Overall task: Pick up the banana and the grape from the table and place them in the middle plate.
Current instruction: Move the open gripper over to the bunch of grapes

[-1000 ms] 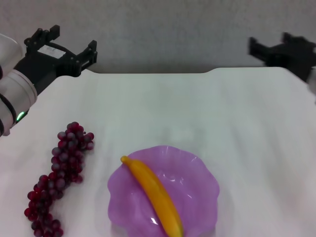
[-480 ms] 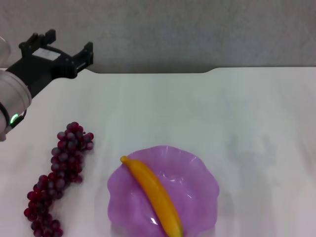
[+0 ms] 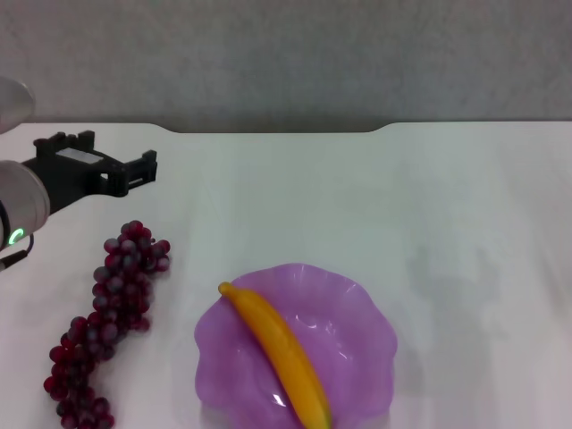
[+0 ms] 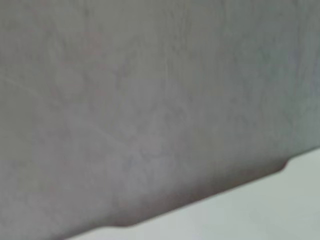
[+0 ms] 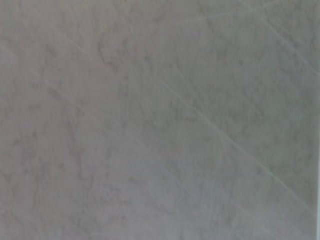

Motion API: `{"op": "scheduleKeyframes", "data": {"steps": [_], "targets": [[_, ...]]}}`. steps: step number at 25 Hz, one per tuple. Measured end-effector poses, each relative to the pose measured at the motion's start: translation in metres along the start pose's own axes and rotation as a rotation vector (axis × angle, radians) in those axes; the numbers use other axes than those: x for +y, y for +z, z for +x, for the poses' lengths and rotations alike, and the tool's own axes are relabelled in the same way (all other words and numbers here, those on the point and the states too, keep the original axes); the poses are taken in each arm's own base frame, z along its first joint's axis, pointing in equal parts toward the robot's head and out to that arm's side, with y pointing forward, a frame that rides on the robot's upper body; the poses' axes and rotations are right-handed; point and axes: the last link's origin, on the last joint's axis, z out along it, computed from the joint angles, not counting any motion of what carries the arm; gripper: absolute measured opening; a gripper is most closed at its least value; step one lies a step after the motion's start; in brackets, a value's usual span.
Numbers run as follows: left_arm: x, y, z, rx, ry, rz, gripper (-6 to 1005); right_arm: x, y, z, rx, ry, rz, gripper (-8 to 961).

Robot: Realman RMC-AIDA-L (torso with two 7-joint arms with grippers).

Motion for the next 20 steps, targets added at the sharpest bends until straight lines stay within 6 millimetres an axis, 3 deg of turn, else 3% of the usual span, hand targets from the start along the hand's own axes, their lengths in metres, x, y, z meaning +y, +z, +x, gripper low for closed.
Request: {"op": "scheduleKeyframes", "data": {"steps": [7,20], "targets": [[-0.010,0.023,-0.014,-0.199,-0.014,-0.020,862,0.005,0.001,0.000,0.000,-0.004,-0.015,868],[-0.028,0.048,-0.043,-0.374,0.000,0.096,861,0.010,0.001,-0.001,0.001,-0.007,-0.026,867]]}}
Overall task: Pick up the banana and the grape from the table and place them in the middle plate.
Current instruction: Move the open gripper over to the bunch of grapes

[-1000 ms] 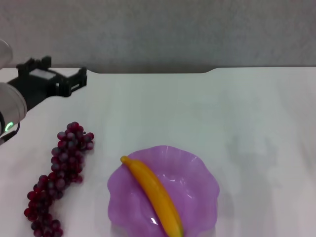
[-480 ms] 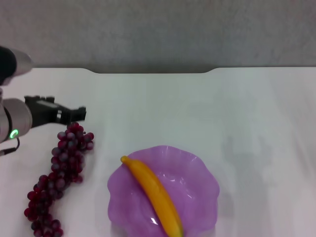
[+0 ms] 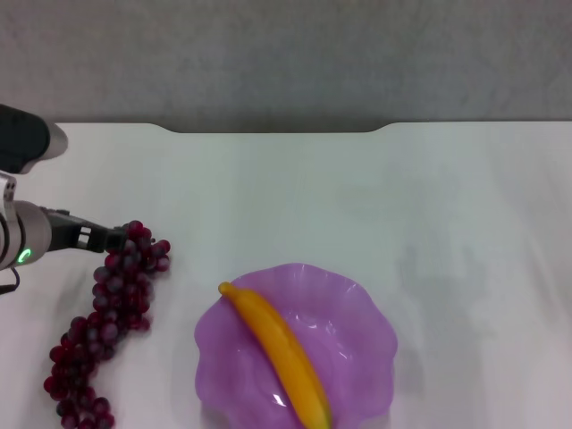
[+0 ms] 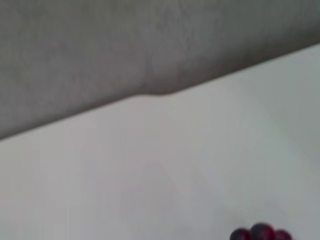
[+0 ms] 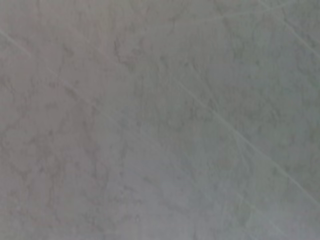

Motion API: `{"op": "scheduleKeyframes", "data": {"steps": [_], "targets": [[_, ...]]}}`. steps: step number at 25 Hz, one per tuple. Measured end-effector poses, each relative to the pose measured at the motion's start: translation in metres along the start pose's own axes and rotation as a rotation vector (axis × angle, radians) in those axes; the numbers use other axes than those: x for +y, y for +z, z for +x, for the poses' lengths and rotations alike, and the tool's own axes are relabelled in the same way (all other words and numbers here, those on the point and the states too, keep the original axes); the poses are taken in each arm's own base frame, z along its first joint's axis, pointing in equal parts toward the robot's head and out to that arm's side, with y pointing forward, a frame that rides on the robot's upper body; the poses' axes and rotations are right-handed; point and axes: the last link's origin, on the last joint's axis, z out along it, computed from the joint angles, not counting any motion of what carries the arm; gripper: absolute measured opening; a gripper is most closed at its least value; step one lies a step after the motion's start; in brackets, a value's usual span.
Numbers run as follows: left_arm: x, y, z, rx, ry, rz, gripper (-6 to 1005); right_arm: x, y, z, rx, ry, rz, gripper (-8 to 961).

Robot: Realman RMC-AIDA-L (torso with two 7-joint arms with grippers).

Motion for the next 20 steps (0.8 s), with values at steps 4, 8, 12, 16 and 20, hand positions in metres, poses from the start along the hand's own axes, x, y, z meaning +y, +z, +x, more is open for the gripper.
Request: {"op": "scheduleKeyframes", "data": {"steps": [4,8,12,16,20], "targets": [[0.000,0.008,-0.006,-0.064,0.007,-0.005,861,0.001,0.000,0.000,0.000,-0.001,-0.002,867],[0.003,0.010,-0.007,-0.082,0.019,-0.015,861,0.001,0.001,0.000,0.001,-0.001,-0.002,867],[0.006,0.010,-0.007,-0.083,0.023,-0.024,861,0.001,0.001,0.000,0.003,-0.006,-0.003,868],[0.015,0.009,-0.006,-0.080,0.029,-0.069,861,0.001,0.001,0.000,0.004,-0.007,-0.004,868],[0.022,0.011,-0.005,-0.075,0.035,-0.123,861,0.003,0.002,0.000,0.007,-0.009,-0.009,868]]}}
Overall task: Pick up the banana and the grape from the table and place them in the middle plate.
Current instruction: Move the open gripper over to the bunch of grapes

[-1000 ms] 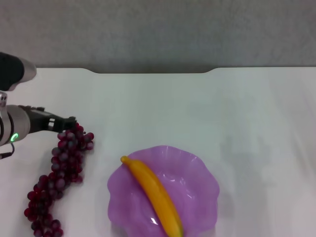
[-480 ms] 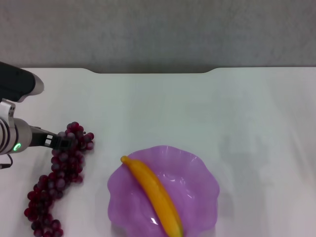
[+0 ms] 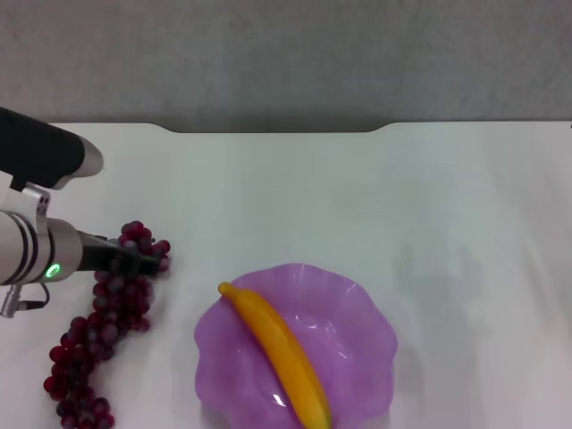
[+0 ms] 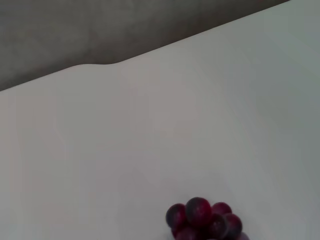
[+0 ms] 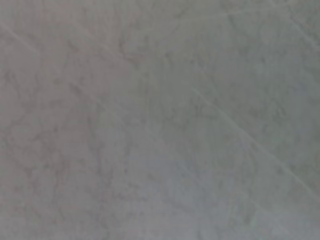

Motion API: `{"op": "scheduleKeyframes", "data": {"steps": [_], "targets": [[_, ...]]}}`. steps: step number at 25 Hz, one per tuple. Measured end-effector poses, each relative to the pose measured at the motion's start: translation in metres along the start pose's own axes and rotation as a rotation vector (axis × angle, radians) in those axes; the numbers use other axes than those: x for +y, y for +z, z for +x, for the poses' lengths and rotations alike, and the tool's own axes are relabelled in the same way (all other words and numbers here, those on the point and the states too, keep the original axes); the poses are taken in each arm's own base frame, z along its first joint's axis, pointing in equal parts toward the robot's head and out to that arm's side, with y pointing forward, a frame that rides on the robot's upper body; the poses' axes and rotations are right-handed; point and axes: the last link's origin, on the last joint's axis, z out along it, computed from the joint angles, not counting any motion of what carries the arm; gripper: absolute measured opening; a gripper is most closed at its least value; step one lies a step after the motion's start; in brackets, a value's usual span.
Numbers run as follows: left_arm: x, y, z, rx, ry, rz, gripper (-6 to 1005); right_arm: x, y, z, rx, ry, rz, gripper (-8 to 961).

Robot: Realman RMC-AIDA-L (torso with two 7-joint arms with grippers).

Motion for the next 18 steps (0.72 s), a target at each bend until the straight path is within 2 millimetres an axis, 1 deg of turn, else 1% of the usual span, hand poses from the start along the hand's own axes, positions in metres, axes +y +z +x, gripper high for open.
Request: {"op": "scheduleKeyframes", "data": {"steps": [5,12,18], "targets": [[0.001,0.008,-0.001,-0.012,0.004,-0.008,860,0.004,0.001,0.000,0.003,-0.003,-0.009,868],[-0.003,0.018,-0.003,-0.012,-0.014,0.006,860,0.006,0.001,0.000,0.004,-0.007,-0.017,867],[-0.004,0.023,-0.006,-0.027,-0.017,0.009,860,0.008,0.002,0.000,0.004,-0.009,-0.023,867]]}}
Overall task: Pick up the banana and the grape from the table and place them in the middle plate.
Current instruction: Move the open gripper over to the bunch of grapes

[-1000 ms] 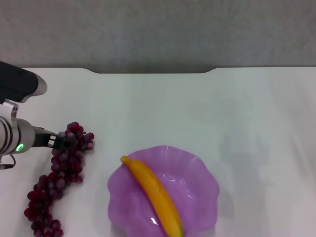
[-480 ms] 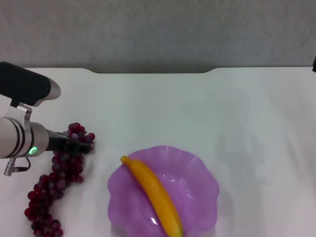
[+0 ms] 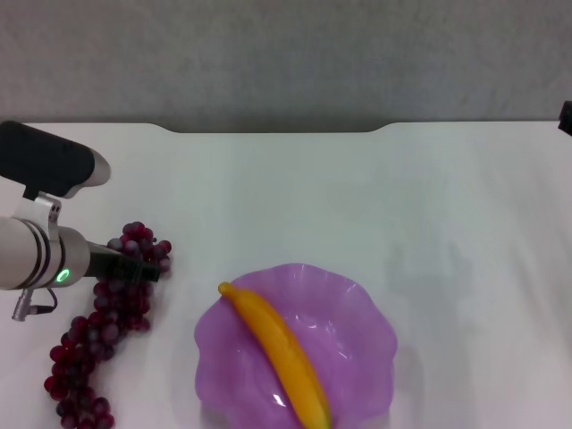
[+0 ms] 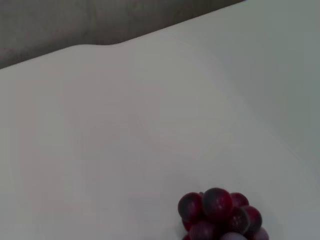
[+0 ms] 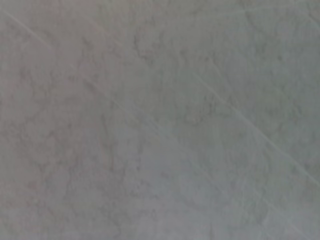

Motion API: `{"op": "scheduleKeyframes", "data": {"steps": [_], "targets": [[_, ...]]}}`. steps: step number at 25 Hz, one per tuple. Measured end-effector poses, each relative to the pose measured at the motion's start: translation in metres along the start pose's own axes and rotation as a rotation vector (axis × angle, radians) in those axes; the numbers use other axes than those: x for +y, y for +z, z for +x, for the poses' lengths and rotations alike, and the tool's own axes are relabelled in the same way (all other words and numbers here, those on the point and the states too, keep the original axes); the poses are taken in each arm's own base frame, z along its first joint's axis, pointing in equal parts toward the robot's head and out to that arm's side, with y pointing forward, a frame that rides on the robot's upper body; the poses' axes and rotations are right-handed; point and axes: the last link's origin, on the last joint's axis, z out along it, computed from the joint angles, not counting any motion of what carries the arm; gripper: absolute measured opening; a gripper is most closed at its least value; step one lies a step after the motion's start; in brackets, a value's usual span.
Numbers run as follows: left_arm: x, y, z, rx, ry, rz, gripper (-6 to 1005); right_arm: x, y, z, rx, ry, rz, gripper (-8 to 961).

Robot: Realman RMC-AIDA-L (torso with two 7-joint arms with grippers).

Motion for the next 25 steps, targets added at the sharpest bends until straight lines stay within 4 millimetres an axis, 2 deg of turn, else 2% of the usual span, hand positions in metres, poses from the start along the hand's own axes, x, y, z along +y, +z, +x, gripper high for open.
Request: {"op": "scheduleKeyframes", "data": {"steps": [19,25], "targets": [[-0.0077,0.0003,0.0019,0.023,-0.031,0.020,741,0.0014,0.0020,0.0004,0.003,0.000,-0.004,866],[-0.0095,-0.0008,-0.0006,0.027,-0.025,0.026,507,0.0018,0.0023,0.0018,0.015,-0.004,-0.005,866]]}}
